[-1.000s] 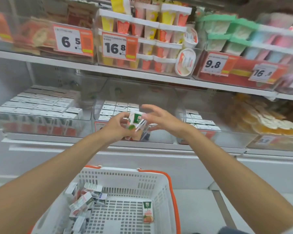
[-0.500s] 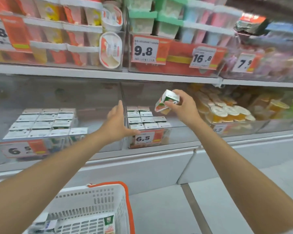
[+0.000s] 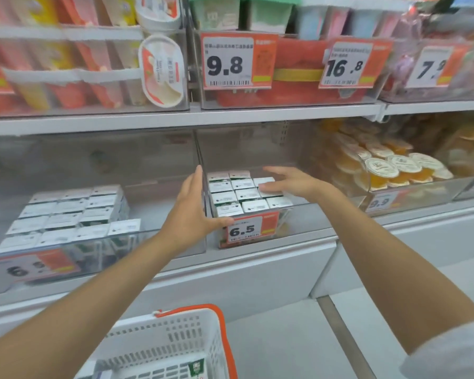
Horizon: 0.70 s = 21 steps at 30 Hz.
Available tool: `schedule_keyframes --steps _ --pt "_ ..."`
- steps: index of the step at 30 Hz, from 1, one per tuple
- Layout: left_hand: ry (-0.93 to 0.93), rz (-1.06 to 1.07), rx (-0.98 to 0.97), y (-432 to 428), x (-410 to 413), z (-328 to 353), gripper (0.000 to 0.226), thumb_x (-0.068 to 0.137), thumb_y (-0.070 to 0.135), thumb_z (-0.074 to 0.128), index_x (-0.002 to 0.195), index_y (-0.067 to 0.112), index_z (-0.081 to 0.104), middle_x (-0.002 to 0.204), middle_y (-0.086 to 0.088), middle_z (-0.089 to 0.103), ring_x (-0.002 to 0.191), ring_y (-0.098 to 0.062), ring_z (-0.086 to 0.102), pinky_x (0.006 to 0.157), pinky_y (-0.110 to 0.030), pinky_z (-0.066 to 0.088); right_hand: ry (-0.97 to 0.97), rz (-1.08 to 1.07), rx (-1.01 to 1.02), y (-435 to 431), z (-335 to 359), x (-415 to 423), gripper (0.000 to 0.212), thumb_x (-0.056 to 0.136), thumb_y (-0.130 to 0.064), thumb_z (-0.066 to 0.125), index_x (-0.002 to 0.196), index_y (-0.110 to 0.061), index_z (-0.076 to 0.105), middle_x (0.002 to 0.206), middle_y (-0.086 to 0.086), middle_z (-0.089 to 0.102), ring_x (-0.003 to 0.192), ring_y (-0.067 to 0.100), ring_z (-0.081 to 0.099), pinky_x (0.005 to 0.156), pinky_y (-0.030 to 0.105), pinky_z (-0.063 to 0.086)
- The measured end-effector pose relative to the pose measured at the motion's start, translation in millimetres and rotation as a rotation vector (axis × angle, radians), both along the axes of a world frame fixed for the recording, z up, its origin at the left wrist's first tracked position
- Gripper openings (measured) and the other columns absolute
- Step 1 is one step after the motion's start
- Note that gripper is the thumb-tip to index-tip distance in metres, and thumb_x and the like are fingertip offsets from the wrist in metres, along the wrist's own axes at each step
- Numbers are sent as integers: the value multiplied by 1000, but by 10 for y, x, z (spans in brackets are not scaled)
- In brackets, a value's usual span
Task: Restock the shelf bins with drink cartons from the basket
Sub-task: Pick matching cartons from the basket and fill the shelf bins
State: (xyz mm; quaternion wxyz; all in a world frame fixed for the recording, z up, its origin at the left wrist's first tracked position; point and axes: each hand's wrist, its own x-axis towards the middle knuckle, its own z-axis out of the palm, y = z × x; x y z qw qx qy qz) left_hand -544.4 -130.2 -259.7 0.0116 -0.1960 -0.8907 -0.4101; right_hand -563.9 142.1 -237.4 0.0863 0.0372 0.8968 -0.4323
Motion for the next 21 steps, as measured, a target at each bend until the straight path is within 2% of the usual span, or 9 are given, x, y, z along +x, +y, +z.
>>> schedule_keyframes --steps 2,4,6,7,10,14,17,19,21 --pt "-25 40 86 -21 99 62 122 64 40 87 155 22 6 154 4 25 138 -13 30 110 -27 29 276 -97 38 -197 48 158 63 78 -39 79 135 -29 54 143 -6 50 128 13 47 102 27 37" --pt "119 118 101 -97 263 95 94 70 35 84 147 20 33 125 5 48 118 -14 48 100 -31 44 477 -140 14 -516 72 399 44 76 -34 80 118 -30 65 122 -6 63 105 9 59 90 22 44" --pt "278 175 63 -279 462 73 46 75 33 79 117 26 60 94 12 55 91 -13 54 84 -38 49 561 -116 -49 -883 51 664 25 75 -29 79 98 -31 69 96 -6 68 79 9 60 72 17 45" --pt "264 181 51 -410 563 32 31 77 32 78 103 27 63 83 13 55 81 -13 53 77 -40 50 552 -86 -86 -1070 14 789 19 75 -26 78 92 -29 69 85 -7 67 70 10 57 66 16 44" --pt "70 159 -3 -920 858 -270 25 77 33 78 95 25 62 75 9 57 71 -14 56 69 -38 50 418 49 -63 -1609 -281 1094 14 77 -20 78 88 -21 70 71 -11 63 63 8 51 61 17 44" --pt "-210 214 -63 -1749 1256 -881 25 78 27 78 97 17 64 80 1 62 79 -24 64 73 -37 52 91 161 -28 -2217 -1072 1388 18 80 -16 77 97 -14 70 77 -4 64 68 6 54 66 19 46" --pt "-374 281 -8 -2373 1527 -1379 22 79 20 79 93 11 64 77 -9 63 79 -33 65 79 -45 53 -172 276 7 -2618 -1871 1591 32 82 -22 77 110 -10 68 93 2 64 84 15 62 78 27 52" --pt "-455 325 -87 -2712 1690 -1658 18 79 28 76 89 25 63 79 2 64 76 -20 65 76 -38 55 -388 416 65 -2913 -2419 1735 43 87 -28 73 124 -10 61 110 7 58 99 22 59 94 38 50" --pt "-549 313 -116 -2978 1829 -1912 17 79 29 75 88 30 62 82 4 63 72 -4 61 76 -25 52 -620 521 120 -3180 -2928 1914 54 92 -31 66 139 -12 48 136 11 48 117 24 52 104 40 43"
